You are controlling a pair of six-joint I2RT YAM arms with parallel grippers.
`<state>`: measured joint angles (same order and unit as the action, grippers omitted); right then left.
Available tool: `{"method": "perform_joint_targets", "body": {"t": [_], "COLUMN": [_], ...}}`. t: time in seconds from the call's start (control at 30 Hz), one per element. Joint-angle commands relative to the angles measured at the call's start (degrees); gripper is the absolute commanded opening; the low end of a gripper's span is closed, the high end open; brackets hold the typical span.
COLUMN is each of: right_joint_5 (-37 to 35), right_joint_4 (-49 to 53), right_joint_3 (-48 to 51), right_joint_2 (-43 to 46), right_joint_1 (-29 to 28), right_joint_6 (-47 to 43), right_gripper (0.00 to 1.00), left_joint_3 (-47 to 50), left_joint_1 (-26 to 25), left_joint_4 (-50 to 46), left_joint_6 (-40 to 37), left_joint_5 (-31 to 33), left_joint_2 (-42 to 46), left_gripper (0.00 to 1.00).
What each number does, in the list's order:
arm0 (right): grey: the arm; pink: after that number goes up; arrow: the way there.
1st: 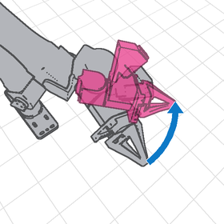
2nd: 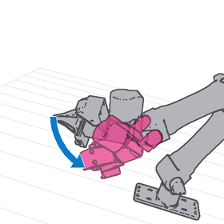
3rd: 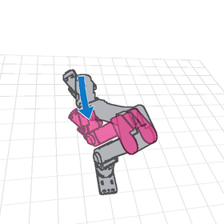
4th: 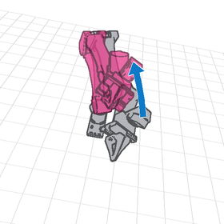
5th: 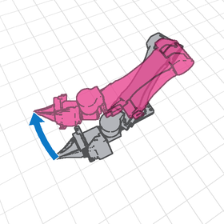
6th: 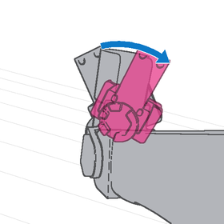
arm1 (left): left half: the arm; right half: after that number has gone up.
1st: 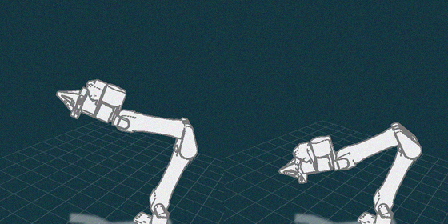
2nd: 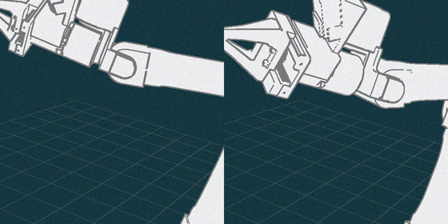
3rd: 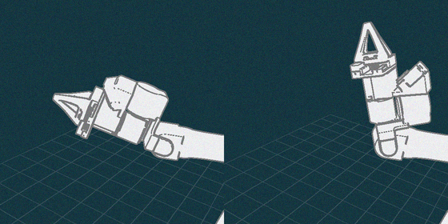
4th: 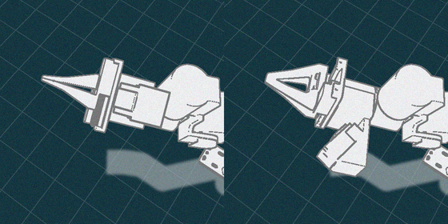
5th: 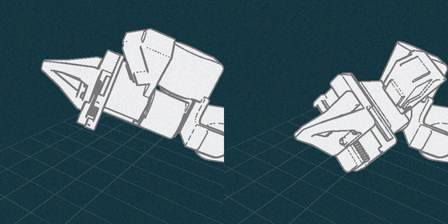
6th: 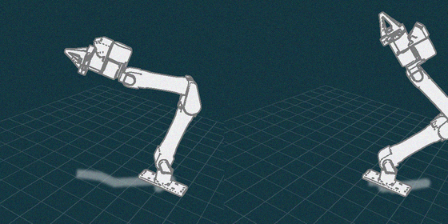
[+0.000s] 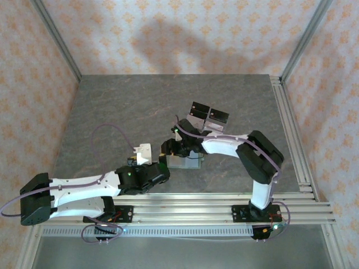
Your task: Put the credit cards into the card holder
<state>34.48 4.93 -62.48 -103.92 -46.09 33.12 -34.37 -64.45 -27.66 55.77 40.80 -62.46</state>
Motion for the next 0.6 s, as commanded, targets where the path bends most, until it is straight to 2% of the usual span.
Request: {"method": "perform_joint_targets", "body": {"t": [0.0,0.17,0.3,0.57], "right_joint_5": [-1.71,-8.79,-21.40,-35.02], "right_joint_4": [6.92,20.59,31.09,36.19], "right_joint_3": [-4.69,-8.10,-10.91,-12.49], "right_joint_2": [8.90,12.87,12.19,8.61], "right_joint_1": [2.16,9.01,12.47,14.21], "right_joint_6": [-5.16,-14.99,-25.60,-37.70], "right_gripper": [0.56,0.56,0.53,0.47], "left_joint_3": [-0.55,-2.76,-6.33,-11.67], "left_joint_1": [0.92,3.94,7.67,17.04], "left_joint_4": [-1.87,-0.43,0.02,-0.53], "left_joint_6": [1.50,-0.42,-3.69,-8.57], "left_joint_5": [2.01,-3.36,-8.54,-18.80], "left_joint_2": [-1.52,-5.83,-10.02,-15.44], "left_gripper": [1.00,1.00,1.00,1.00]}}
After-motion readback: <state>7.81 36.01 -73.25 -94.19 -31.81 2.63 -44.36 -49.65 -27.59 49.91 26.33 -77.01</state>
